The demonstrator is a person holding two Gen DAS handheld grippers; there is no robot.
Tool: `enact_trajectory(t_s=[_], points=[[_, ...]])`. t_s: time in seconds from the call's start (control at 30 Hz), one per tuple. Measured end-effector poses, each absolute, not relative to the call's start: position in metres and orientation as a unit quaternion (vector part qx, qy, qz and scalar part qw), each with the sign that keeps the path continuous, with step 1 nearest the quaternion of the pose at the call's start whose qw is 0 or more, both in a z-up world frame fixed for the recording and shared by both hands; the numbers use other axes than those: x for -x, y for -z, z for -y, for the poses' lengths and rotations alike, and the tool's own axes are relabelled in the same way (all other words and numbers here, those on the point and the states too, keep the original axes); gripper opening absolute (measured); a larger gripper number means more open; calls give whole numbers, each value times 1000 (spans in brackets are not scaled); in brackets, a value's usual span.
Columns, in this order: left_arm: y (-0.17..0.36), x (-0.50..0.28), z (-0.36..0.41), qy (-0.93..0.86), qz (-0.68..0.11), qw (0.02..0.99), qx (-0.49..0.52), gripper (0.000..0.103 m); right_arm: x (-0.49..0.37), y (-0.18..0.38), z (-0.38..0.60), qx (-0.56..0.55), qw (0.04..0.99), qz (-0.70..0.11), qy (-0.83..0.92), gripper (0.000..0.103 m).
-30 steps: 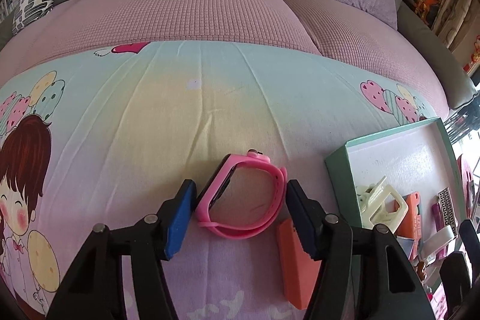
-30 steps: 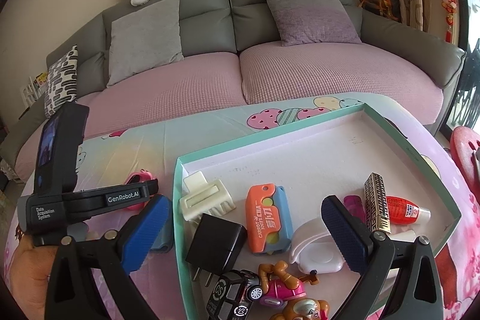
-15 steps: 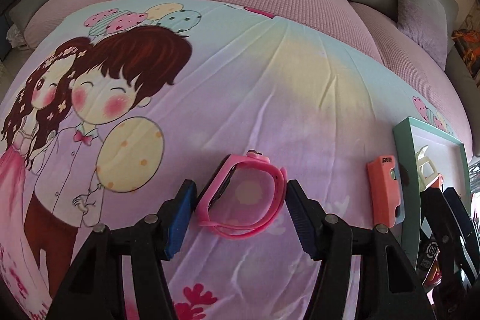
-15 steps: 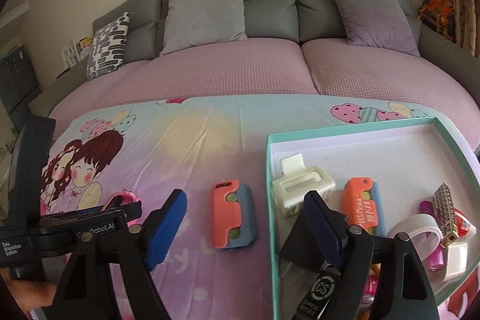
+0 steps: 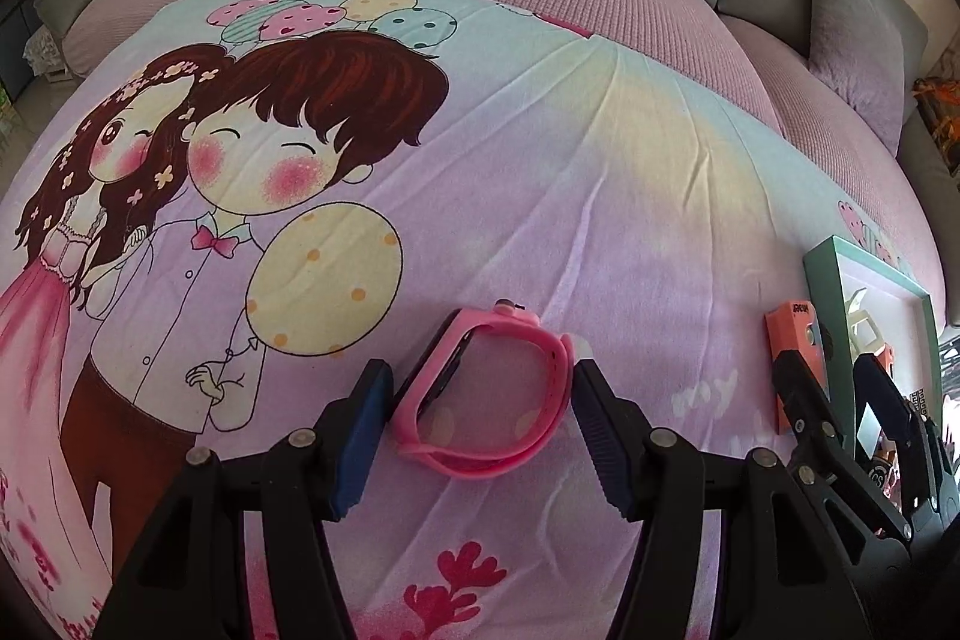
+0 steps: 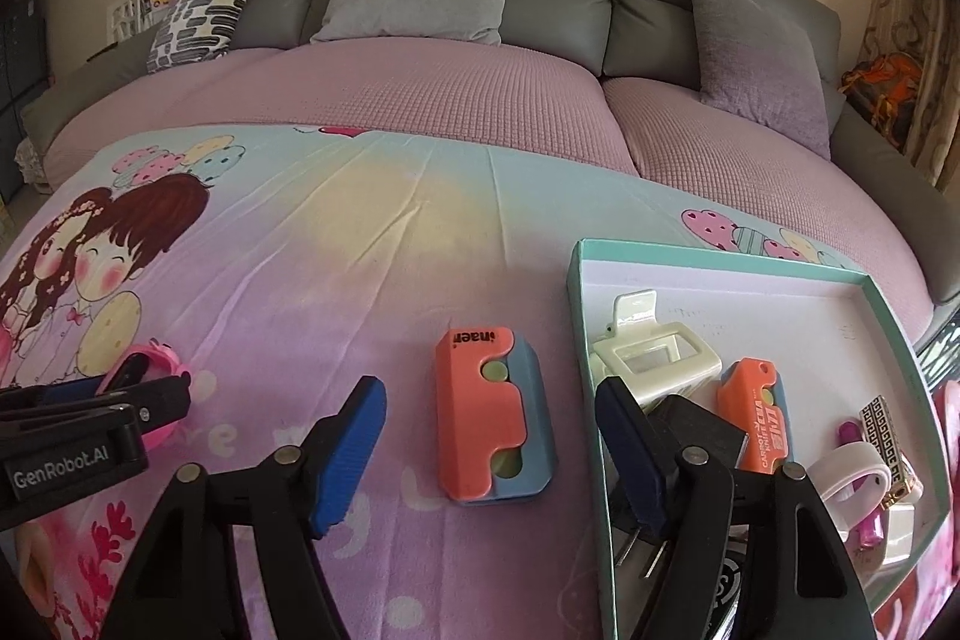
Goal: Organize rigid objects
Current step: 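Grasp the coral-blue carrot knife with the right tool while the left tool holds the band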
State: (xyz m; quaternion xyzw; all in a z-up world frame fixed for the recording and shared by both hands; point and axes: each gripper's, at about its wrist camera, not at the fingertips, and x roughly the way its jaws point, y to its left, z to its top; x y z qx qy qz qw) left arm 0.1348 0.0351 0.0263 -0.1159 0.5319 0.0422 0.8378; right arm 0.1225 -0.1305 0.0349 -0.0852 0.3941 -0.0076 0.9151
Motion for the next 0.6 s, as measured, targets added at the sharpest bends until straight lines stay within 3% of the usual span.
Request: enact_trajectory(t_s=[0.37,0.5,0.6], points=[[-25,-131,-52,-26,-528,837,137,63,-119,-43,148,1,917,-397,-29,76],[-25,-131,-55,-25,-528,837,141,63,-115,-48,149,2,924,-382,-25,68],[-26,-130,-56,-23,-527,837,145,63,-112,-54,142,12,930,-366,-37,68]])
